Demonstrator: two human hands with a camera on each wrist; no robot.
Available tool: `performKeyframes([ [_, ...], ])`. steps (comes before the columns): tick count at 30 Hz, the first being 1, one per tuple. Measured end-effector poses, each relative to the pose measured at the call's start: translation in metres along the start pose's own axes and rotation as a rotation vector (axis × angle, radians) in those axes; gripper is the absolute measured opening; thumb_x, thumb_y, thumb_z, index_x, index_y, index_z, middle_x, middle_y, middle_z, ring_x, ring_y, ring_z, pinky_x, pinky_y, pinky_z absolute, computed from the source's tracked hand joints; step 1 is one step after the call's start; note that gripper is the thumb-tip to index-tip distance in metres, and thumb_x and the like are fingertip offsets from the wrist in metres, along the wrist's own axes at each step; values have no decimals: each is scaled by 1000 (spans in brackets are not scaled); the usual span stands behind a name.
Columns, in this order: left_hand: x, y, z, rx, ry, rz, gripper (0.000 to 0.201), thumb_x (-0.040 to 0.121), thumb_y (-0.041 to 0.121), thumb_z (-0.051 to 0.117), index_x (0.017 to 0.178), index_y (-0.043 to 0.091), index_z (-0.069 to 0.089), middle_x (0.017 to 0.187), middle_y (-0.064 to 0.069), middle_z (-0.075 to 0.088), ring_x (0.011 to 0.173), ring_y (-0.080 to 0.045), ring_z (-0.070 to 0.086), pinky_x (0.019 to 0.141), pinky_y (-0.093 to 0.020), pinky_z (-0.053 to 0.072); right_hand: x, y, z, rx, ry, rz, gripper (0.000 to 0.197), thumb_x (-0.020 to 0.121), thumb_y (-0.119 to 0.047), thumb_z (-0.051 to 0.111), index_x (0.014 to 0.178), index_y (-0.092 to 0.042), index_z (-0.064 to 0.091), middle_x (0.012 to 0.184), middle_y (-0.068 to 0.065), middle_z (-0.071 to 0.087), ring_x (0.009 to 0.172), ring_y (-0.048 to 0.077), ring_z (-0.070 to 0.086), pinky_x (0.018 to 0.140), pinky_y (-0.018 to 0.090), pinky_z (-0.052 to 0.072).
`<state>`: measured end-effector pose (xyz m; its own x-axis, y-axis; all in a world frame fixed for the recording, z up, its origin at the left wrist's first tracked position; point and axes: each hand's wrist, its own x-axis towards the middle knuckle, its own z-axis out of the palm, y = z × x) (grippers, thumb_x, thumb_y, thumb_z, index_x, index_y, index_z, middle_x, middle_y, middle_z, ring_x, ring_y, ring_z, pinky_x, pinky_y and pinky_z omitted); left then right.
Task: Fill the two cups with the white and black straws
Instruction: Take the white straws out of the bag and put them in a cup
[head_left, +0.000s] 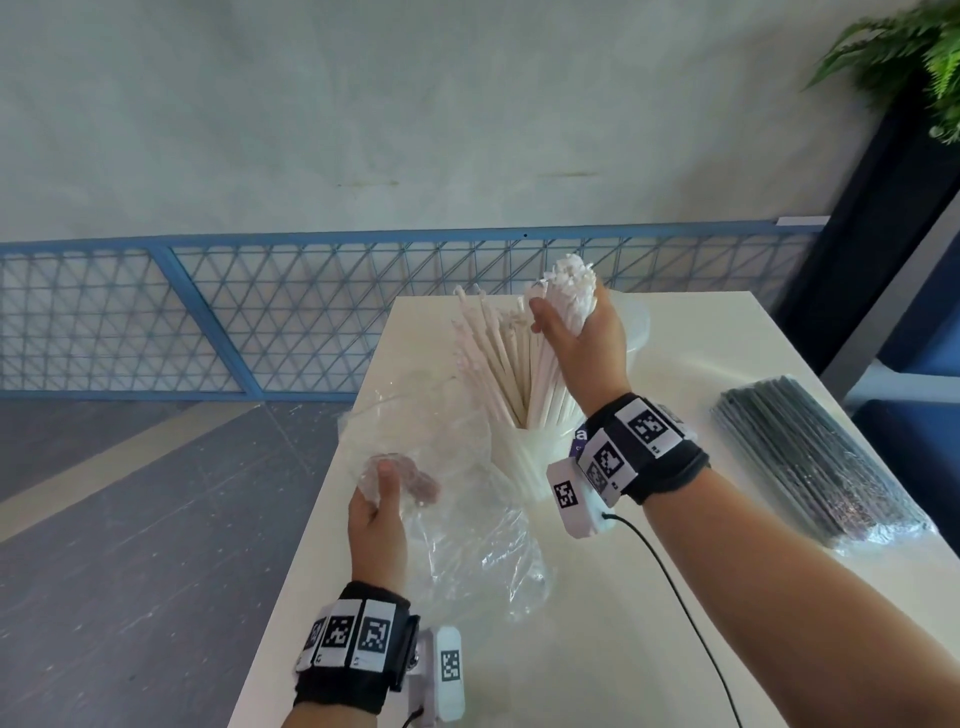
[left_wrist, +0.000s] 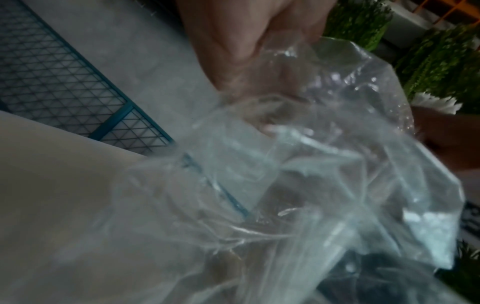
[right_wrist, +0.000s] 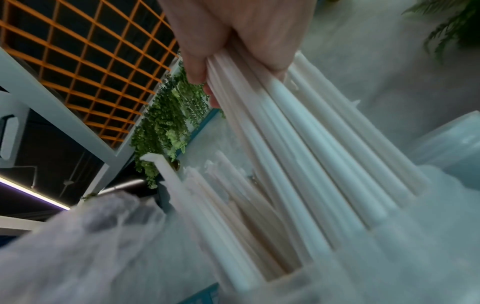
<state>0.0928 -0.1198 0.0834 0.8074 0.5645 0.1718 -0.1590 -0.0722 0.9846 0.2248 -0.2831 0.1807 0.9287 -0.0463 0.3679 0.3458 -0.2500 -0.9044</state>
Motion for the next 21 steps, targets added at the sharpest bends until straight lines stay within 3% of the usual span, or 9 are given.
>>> performKeyframes([
  [3, 2, -2, 2, -26, 21, -21, 34, 100, 19, 33, 75, 14, 56, 63, 23, 65, 69, 12, 59, 74, -3, 40, -2, 14, 5, -22, -53, 76, 66, 84, -39, 62, 135, -5, 37, 115, 18, 64, 110, 27, 59, 95, 27, 44],
  [4, 3, -3, 3, -32, 28, -31, 33, 100, 22, 34, 75, 17, 56, 65, 23, 65, 71, 12, 59, 75, -2, 40, -4, 16, 7, -24, -70, 99, 70, 84, -40, 62, 138, -8, 32, 118, 19, 63, 115, 28, 57, 99, 28, 40],
  [7, 3, -2, 6, -56, 31, -55, 34, 99, 26, 35, 75, 21, 58, 66, 23, 65, 74, 9, 60, 78, -9, 41, -7, 19, 7, -39, -101, 134, 79, 86, -38, 60, 145, -9, 17, 122, 19, 61, 120, 26, 53, 98, 21, 32],
  [10, -2, 8, 10, -117, 37, -101, 34, 98, 33, 35, 76, 25, 58, 70, 13, 66, 77, -1, 61, 83, -22, 43, -9, 15, 5, -45, -129, 127, 76, 85, -36, 62, 143, -10, 20, 128, 17, 57, 122, 28, 52, 103, 34, 39],
  [12, -4, 17, 13, -221, 60, -211, 32, 97, 40, 35, 77, 27, 56, 76, 8, 62, 79, -8, 59, 74, -21, 49, -13, 12, 1, -57, -160, 108, 74, 86, -32, 63, 143, -10, 21, 130, 18, 54, 120, 31, 52, 101, 39, 42],
  [14, -3, 19, 13, -328, 33, -253, 37, 96, 44, 33, 81, 21, 57, 76, 5, 65, 78, -13, 63, 61, -19, 52, -21, 12, -5, -102, -185, 96, 80, 84, -30, 65, 145, -11, 16, 122, 23, 56, 111, 34, 55, 92, 33, 45],
  [17, -3, 16, 13, -382, 32, -231, 43, 95, 49, 32, 83, 18, 59, 72, -1, 66, 73, -13, 66, 77, -35, 55, -38, 27, -18, -94, -169, 29, 84, 77, -31, 73, 142, -12, 24, 131, 10, 50, 118, 19, 50, 100, 25, 42],
  [19, -4, 12, 14, -401, 45, -245, 47, 92, 56, 32, 84, 18, 60, 77, -5, 65, 77, -17, 66, 81, -38, 54, -53, 42, -27, -41, -127, -29, 79, 74, -29, 75, 138, -13, 31, 133, 0, 46, 119, 8, 48, 101, 16, 38],
  [21, -5, 8, 15, -423, 57, -254, 50, 85, 63, 34, 83, 20, 60, 78, -8, 64, 79, -22, 64, 83, -41, 53, -70, 59, -36, -41, -66, -35, 67, 75, -27, 74, 131, -16, 37, 126, -4, 47, 115, 4, 50, 98, 13, 39],
])
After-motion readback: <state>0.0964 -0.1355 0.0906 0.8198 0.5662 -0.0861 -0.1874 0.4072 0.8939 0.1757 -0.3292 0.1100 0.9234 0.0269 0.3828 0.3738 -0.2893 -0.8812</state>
